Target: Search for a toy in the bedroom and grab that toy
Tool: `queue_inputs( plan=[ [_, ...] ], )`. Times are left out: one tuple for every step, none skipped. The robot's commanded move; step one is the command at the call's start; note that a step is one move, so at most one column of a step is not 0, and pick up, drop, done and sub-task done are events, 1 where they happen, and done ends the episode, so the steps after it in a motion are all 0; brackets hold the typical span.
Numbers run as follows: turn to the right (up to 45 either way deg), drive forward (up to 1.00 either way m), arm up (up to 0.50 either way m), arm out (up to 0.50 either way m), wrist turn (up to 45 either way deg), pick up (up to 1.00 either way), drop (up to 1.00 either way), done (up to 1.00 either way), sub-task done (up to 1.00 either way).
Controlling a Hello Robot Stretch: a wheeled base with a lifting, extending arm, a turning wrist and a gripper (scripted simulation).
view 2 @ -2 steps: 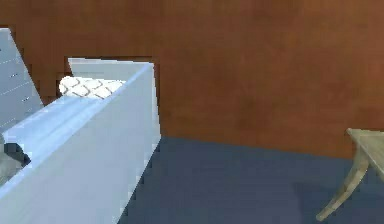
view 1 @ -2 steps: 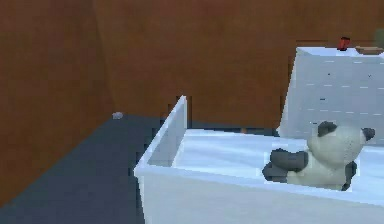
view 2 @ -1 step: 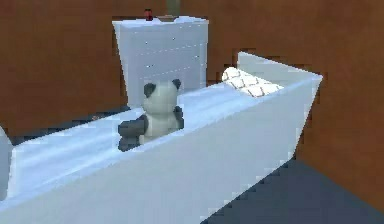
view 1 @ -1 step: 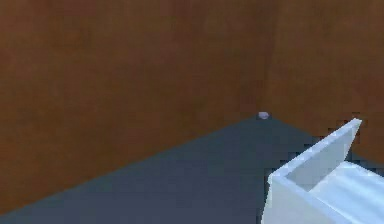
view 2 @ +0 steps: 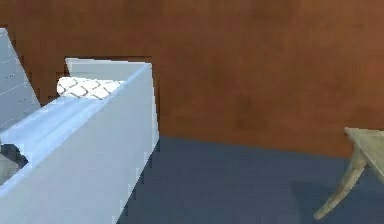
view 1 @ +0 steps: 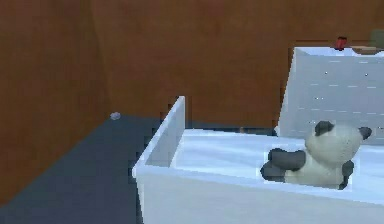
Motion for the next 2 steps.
queue_inputs(
  plan=[
    [0.0, 0.35, 0.00, 0.00, 0.0, 0.00, 0.00, 0.00, 0.00],
    [-33.0, 0.00, 0.00, 0.00, 0.0, 0.00, 0.00, 0.00, 0.00]
  ],
)
